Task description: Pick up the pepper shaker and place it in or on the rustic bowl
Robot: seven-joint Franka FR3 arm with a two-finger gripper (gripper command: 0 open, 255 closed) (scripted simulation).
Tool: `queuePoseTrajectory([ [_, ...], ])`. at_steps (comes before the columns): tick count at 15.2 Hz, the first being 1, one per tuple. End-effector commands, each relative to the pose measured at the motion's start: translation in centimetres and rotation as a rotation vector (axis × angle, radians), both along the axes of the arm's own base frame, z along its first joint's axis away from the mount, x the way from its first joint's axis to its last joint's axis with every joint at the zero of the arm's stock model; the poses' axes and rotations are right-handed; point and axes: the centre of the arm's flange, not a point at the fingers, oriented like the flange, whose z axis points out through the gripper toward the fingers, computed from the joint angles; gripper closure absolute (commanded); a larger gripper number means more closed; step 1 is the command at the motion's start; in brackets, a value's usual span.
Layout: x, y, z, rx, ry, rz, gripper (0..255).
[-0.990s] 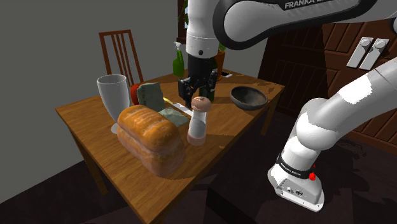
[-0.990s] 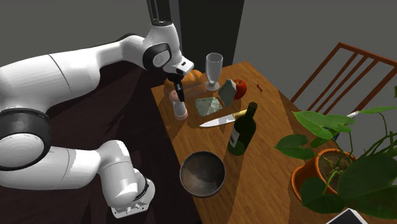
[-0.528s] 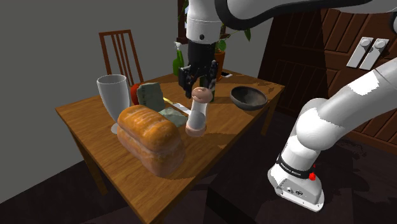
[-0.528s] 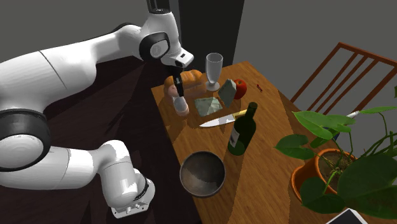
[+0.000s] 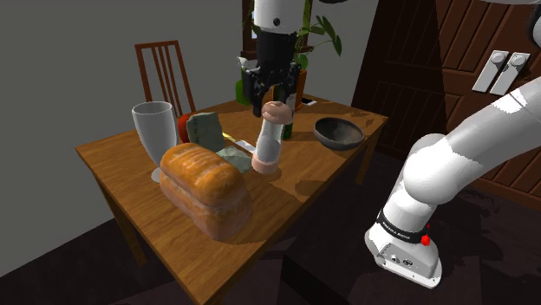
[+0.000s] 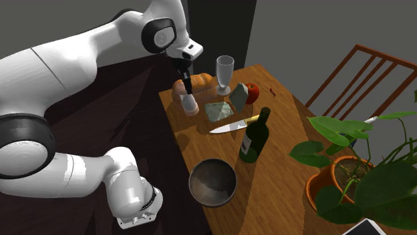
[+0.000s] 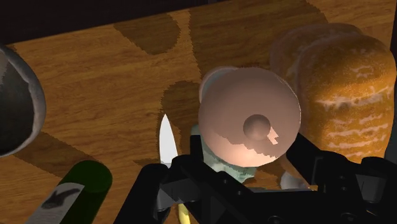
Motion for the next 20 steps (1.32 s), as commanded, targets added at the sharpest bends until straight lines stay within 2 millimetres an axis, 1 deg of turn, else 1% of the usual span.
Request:
queuePoseTrajectory([
  [1, 0.0, -0.1, 1.0, 0.000, 0.000, 0.000, 255],
  [15, 0.0, -0.1, 8.4, 0.000, 0.000, 0.000, 255],
  [16, 0.0, -0.1, 8.7, 0.000, 0.000, 0.000, 255],
  [20, -0.4, -5.3, 9.6, 0.000, 0.000, 0.000, 255],
])
